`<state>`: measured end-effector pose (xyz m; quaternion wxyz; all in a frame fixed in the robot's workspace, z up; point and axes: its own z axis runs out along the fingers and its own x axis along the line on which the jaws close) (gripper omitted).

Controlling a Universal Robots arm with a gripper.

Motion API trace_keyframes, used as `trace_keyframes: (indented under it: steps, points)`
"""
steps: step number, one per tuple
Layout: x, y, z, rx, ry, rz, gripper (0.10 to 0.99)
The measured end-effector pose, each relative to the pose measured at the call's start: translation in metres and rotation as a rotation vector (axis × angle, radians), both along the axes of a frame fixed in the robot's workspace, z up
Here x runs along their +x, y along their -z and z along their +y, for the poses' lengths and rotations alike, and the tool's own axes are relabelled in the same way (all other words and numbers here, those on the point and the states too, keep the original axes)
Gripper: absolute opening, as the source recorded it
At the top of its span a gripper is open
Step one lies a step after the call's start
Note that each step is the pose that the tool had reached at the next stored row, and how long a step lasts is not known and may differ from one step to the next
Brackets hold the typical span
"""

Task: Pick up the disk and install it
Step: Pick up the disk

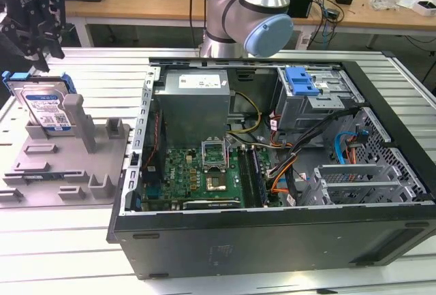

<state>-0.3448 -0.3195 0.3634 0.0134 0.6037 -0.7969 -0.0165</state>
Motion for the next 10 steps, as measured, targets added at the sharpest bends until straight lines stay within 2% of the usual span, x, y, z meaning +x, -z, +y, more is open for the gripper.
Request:
trace_keyframes:
  steps: [5,6,10]
  points:
    - [-0.0001,0.0000,0.0001,-0.003,-0.097,-0.0037,0.482]
    - [-0.0001,0.0000,0.0001,-0.006,-0.117,-0.0067,0.482]
    - [0.0000,0.0006,0.0000,-0.011,-0.184,-0.0264,0.482]
